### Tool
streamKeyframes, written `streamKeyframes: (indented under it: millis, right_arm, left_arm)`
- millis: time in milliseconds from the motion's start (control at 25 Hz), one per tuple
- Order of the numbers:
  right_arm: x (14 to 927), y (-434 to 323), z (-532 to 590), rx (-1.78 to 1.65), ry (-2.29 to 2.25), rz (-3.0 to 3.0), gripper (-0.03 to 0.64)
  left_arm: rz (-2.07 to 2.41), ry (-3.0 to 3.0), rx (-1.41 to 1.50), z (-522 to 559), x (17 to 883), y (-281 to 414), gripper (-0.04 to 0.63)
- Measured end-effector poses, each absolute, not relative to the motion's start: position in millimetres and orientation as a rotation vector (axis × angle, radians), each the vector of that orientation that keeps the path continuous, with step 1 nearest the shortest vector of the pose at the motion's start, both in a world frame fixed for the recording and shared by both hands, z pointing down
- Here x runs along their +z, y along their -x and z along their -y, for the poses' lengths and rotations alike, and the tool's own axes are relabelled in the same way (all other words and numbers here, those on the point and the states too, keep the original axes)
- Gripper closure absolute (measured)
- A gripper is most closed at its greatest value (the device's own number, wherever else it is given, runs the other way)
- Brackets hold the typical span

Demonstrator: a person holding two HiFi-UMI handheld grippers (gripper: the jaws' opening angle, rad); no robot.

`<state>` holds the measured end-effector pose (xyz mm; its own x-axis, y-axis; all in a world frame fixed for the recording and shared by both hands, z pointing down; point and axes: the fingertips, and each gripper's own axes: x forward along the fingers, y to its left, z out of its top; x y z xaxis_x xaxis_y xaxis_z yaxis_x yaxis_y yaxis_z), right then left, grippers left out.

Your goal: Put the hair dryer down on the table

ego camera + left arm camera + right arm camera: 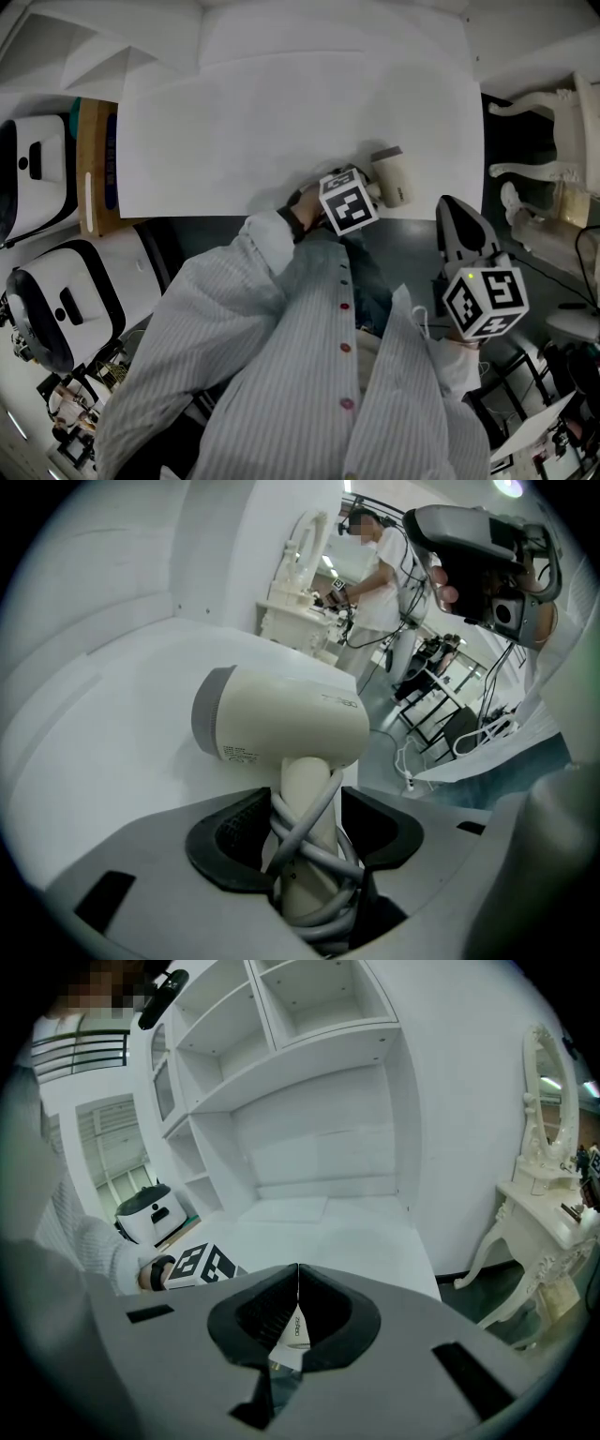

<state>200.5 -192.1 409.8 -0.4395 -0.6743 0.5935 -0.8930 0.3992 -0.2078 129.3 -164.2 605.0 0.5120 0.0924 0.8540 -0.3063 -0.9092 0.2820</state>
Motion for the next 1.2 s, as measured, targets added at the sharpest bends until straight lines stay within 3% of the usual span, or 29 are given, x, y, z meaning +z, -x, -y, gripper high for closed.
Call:
streamKeyframes:
  millis: [800,1200]
  right_arm:
    - [402.0,-194.9,207.5,0.666,-1.295,2.290,0.604]
    - [379.3,-169.6,225.7,0.558,-1.207,2.384,0.604]
  left_arm:
    - [0.257,-2.411,1.216,182.6,562.6,-118.6,0.334]
    - [0.523,-2.493,0.756,221.9,458.6,-113.0,0.360]
